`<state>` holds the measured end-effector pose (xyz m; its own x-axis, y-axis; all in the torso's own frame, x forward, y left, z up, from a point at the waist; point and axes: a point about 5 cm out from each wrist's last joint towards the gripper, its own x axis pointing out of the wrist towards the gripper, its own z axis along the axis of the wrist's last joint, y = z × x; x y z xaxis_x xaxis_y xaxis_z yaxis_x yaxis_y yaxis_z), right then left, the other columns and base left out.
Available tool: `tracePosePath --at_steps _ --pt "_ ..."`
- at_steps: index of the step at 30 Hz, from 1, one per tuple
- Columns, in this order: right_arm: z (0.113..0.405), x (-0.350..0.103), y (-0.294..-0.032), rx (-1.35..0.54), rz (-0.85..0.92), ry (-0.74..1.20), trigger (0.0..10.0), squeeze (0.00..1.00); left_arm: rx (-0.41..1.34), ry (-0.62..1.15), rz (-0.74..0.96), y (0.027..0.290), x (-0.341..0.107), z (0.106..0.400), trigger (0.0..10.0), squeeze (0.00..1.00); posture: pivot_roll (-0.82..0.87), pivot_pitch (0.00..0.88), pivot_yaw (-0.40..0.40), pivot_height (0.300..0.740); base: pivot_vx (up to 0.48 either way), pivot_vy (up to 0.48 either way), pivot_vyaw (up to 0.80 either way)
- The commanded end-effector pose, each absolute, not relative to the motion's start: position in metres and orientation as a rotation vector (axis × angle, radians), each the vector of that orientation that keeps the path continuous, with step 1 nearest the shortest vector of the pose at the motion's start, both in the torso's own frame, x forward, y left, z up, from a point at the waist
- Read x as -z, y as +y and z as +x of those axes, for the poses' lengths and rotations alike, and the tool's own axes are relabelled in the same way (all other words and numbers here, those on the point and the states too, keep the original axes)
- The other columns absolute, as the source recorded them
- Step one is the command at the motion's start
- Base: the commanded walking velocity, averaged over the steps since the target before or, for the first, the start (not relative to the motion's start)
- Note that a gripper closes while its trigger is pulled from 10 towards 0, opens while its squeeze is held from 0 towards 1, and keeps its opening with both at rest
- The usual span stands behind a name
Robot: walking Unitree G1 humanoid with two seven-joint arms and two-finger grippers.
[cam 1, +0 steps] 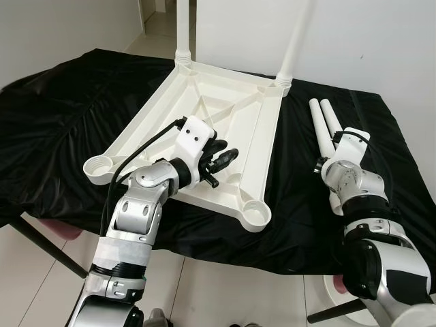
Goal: Building children table
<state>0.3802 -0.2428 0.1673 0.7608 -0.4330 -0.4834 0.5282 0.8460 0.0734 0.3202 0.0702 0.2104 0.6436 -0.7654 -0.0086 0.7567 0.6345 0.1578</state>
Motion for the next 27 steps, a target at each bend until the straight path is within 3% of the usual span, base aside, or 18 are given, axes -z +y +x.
tracePosePath --at_steps 1,16,17,18,19,27 --pt "0.375 -0.151 -0.244 0.528 0.245 0.581 10.0 0.00 0.709 -0.065 0.150 0.076 -0.211 0.325 10.0 0.00 0.13 0.024 -0.059 0.740 0.000 0.000 0.00" --pt "0.369 -0.125 -0.227 0.341 0.240 0.756 9.8 0.00 0.703 -0.069 0.150 0.075 -0.213 0.324 10.0 0.00 0.13 0.030 -0.057 0.740 0.000 0.000 0.00" --pt "0.369 -0.122 -0.222 0.313 0.233 0.776 2.9 0.00 0.700 -0.069 0.148 0.076 -0.213 0.324 10.0 0.00 0.13 0.032 -0.058 0.740 0.000 0.000 0.00" --pt "0.369 -0.121 -0.220 0.296 0.226 0.788 2.9 0.00 0.699 -0.070 0.147 0.076 -0.214 0.324 10.0 0.00 0.13 0.032 -0.058 0.740 0.000 0.000 0.00" --pt "0.368 -0.119 -0.216 0.278 0.237 0.806 0.0 0.00 0.697 -0.070 0.146 0.076 -0.214 0.324 10.0 0.00 0.13 0.035 -0.058 0.740 0.000 0.000 0.00" --pt "0.373 -0.124 -0.207 0.203 0.279 0.766 0.0 0.00 0.688 -0.071 0.152 0.077 -0.214 0.324 10.0 0.00 0.14 0.045 -0.060 0.740 0.000 0.000 0.00"
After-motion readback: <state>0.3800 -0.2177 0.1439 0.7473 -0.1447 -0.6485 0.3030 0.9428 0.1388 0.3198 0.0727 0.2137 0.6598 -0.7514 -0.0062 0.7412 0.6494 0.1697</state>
